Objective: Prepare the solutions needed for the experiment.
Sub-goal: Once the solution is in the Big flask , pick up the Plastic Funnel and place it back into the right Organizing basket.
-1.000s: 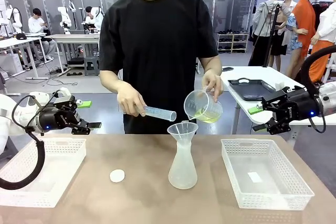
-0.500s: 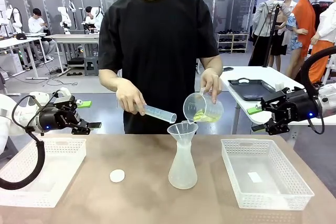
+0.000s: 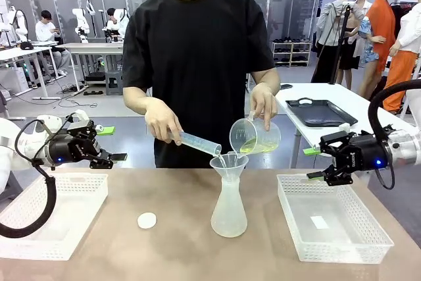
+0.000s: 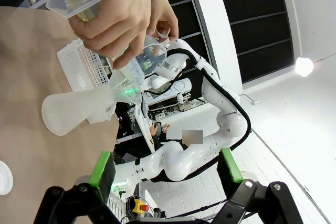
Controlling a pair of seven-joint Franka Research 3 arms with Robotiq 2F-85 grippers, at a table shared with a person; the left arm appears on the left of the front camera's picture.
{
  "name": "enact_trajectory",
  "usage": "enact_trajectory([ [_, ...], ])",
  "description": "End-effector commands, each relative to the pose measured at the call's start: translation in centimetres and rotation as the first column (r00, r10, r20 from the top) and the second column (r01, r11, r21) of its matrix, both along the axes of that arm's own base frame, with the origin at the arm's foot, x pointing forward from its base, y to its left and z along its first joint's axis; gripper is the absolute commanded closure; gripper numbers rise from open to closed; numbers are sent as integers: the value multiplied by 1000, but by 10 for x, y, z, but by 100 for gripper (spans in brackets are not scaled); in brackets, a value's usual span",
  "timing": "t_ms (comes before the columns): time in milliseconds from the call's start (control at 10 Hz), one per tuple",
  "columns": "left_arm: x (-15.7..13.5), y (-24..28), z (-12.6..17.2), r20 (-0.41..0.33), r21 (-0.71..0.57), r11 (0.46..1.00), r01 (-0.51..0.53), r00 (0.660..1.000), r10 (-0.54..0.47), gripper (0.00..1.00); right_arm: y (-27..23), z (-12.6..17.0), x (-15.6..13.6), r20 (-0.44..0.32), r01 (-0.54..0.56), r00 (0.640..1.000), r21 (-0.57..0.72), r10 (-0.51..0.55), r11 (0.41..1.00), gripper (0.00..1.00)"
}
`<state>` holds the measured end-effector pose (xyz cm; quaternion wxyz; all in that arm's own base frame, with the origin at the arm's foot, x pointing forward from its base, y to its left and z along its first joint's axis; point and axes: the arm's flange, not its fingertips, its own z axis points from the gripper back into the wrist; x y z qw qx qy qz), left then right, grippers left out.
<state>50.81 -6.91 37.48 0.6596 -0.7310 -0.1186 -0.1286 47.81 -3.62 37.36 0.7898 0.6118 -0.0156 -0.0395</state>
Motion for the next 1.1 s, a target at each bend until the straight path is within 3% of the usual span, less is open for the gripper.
enact_trajectory([
  [0,1,0,0,18,-15,1000,11,1000,-11,0,5,0,0,-39,38,999,69,-36,997,23],
  [200,1,0,0,18,-15,1000,11,1000,-11,0,5,-4,0,-41,83,996,99,-80,992,23],
  [300,1,0,0,18,-15,1000,11,1000,-11,0,3,-5,0,-14,32,999,52,-32,998,23],
  [1000,1,0,0,18,-15,1000,11,1000,-11,0,3,-5,0,-14,32,999,52,-32,998,23],
])
